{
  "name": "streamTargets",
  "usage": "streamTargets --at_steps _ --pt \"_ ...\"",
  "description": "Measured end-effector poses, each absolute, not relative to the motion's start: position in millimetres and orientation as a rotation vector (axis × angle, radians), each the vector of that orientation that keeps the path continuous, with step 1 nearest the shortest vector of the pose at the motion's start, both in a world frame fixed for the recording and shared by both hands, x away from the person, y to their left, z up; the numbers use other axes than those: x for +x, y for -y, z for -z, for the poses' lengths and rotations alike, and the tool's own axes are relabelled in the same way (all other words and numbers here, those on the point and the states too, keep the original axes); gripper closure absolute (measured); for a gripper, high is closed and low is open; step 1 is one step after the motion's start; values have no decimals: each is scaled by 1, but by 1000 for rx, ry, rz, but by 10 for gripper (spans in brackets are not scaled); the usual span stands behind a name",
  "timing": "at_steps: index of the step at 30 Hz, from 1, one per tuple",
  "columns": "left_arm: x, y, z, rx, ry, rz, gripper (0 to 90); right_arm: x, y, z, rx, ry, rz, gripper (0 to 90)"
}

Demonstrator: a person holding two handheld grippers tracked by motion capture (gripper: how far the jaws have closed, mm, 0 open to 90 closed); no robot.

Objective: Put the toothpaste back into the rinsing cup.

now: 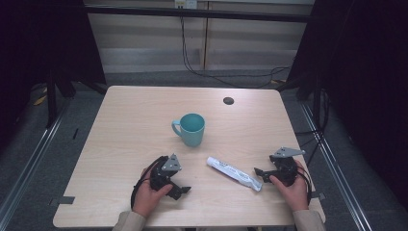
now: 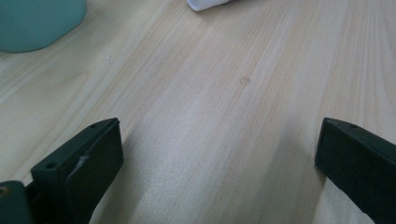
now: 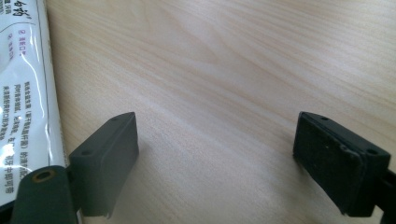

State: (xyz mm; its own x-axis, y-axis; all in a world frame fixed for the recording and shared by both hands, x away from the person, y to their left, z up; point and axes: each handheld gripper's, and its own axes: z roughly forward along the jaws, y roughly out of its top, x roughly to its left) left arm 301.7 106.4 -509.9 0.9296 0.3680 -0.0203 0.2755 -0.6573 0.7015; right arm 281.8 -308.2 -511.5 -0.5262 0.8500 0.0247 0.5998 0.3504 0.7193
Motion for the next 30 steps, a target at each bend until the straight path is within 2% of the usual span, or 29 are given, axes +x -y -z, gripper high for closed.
streamTargets --at_steps 12,17,30 --pt "302 -106 510 2326 -453 -156 8 281 308 511 1295 -2258 -977 141" --pt "302 -106 510 2326 -452 -158 8 282 308 503 1318 -2324 -931 200" --pt "302 -106 510 2326 -452 -156 7 283 301 482 1252 -2445 -900 228"
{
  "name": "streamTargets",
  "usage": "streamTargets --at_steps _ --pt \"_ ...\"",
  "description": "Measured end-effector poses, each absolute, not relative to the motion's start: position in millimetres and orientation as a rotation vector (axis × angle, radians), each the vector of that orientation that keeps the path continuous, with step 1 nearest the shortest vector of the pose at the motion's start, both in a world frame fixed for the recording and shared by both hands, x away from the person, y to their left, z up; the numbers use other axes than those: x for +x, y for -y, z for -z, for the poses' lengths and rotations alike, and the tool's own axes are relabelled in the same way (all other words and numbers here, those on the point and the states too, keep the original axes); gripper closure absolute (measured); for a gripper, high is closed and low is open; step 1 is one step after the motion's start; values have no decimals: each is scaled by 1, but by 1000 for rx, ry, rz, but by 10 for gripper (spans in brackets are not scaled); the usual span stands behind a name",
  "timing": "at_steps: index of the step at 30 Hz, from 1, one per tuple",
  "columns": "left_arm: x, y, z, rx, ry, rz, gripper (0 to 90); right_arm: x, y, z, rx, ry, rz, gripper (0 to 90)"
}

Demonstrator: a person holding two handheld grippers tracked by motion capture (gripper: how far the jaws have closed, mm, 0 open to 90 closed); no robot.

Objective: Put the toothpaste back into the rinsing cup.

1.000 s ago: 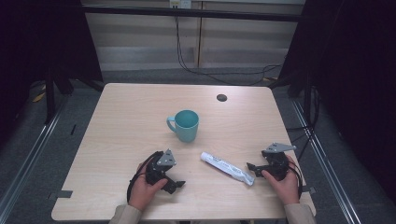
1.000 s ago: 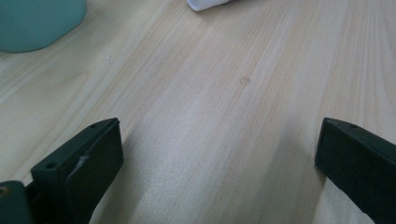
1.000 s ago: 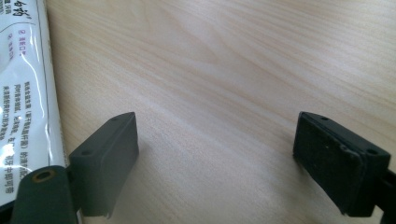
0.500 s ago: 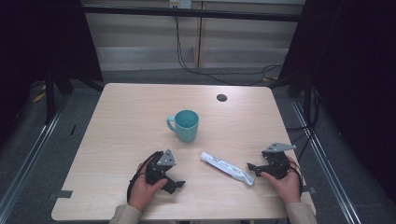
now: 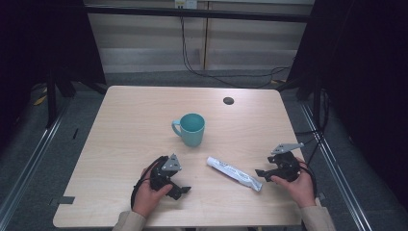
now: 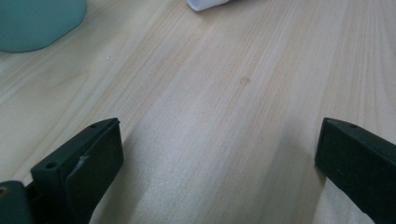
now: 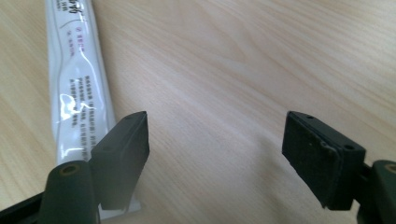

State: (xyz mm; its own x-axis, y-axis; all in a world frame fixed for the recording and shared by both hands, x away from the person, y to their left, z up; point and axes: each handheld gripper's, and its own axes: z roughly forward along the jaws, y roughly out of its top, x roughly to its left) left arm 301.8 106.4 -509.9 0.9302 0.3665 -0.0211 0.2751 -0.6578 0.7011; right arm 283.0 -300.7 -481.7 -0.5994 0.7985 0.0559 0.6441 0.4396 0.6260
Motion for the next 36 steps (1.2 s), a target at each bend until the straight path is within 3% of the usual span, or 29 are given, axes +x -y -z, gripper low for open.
streamTargets --at_steps 18,36 --pt "302 -106 510 2326 -453 -156 8 291 276 457 1114 -2600 -840 241" --pt "302 -106 510 2325 -453 -157 8 295 247 457 1015 -2725 -765 245"
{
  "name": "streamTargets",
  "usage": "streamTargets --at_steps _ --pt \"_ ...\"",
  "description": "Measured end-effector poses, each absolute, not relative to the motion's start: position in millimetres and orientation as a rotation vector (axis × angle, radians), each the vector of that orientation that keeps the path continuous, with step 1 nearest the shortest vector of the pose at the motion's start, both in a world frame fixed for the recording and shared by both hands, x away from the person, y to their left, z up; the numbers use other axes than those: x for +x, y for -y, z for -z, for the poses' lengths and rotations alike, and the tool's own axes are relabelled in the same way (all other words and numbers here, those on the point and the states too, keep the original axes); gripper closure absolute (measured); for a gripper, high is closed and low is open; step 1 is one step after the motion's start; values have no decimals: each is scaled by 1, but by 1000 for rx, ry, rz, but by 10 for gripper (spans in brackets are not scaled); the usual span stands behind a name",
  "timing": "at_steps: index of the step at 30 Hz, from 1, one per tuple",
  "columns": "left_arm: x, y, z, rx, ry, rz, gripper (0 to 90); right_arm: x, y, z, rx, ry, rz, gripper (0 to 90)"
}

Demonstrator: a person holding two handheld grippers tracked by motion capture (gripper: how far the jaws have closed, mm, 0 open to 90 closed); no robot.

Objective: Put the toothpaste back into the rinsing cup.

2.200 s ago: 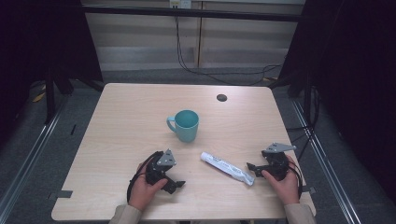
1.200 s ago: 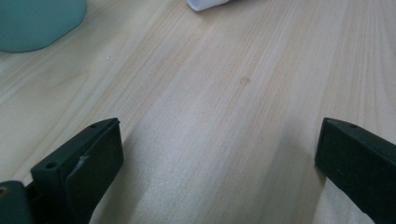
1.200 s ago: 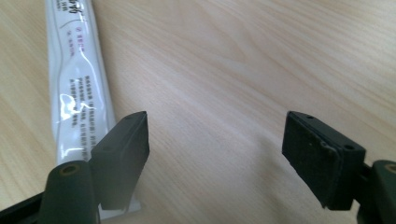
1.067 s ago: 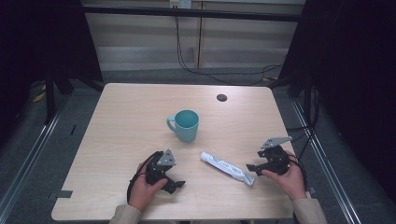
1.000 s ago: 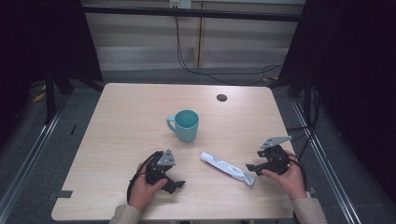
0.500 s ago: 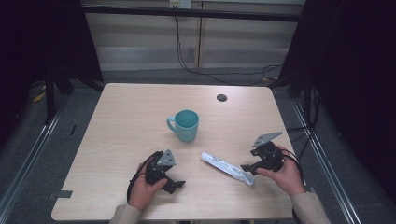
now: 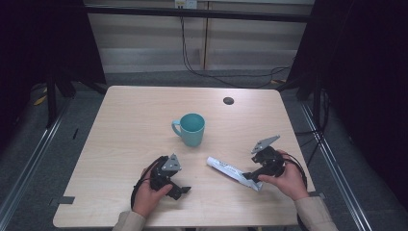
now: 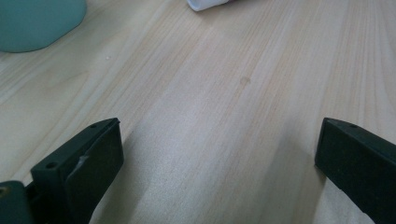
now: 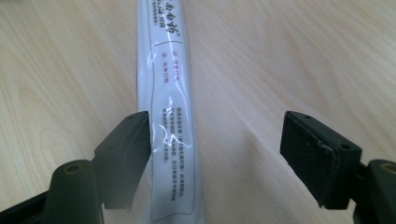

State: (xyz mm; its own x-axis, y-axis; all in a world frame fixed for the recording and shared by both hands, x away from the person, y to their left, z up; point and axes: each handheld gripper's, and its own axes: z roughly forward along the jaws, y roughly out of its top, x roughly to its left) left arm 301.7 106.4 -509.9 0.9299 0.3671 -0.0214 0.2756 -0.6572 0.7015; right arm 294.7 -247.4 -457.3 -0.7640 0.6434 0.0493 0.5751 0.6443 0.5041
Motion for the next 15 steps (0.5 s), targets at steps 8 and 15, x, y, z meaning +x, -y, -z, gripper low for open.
streamTargets --at_steps 8,15 --pt "302 -106 510 2326 -452 -157 8 295 238 465 976 -2770 -725 260" --pt "302 -106 510 2325 -453 -157 8 295 230 469 941 -2798 -692 287"
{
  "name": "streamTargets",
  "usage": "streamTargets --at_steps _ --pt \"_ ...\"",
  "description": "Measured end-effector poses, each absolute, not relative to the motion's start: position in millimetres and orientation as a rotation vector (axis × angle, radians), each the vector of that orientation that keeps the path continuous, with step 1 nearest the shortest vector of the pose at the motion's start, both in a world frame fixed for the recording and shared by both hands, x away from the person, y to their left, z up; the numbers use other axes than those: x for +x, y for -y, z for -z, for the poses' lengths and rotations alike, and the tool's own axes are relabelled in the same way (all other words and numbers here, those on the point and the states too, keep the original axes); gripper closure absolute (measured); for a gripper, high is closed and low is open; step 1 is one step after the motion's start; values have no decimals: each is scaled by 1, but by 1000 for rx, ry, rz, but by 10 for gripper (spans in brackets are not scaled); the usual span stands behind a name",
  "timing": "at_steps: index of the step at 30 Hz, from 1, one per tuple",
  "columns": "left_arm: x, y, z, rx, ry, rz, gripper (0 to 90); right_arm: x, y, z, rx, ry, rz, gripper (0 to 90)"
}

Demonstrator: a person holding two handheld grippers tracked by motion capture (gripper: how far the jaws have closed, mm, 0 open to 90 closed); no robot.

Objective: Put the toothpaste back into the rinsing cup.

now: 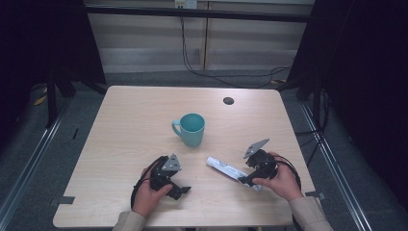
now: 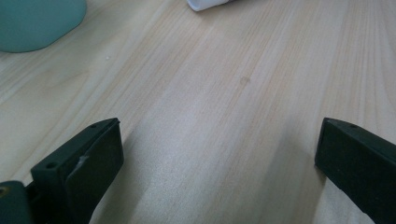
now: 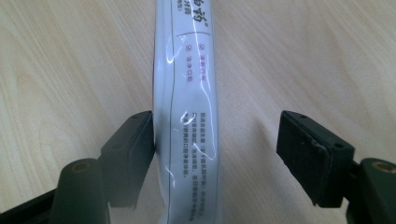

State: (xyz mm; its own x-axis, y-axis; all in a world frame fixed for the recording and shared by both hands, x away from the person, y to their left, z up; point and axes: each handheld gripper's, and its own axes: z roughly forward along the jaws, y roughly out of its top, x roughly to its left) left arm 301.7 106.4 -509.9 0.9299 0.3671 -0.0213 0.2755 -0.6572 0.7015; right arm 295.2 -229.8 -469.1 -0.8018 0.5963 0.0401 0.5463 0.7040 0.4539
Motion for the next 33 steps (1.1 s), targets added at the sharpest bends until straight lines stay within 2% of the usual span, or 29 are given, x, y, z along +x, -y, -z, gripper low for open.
streamTargets --at_steps 2,13,14,21,25,33 --pt "302 -106 510 2326 -453 -156 8 295 228 471 927 -2823 -688 327" --pt "302 -106 510 2325 -453 -157 8 296 222 478 899 -2863 -624 403" --pt "302 -106 510 2325 -453 -157 8 296 222 476 873 -2871 -617 500" --pt "302 -107 510 2333 -447 -161 8 297 221 474 857 -2885 -591 588" --pt "301 -106 510 2330 -457 -158 8 295 220 471 930 -2878 -599 755" --pt "300 -106 510 2324 -466 -157 7 293 219 468 896 -2869 -597 778"
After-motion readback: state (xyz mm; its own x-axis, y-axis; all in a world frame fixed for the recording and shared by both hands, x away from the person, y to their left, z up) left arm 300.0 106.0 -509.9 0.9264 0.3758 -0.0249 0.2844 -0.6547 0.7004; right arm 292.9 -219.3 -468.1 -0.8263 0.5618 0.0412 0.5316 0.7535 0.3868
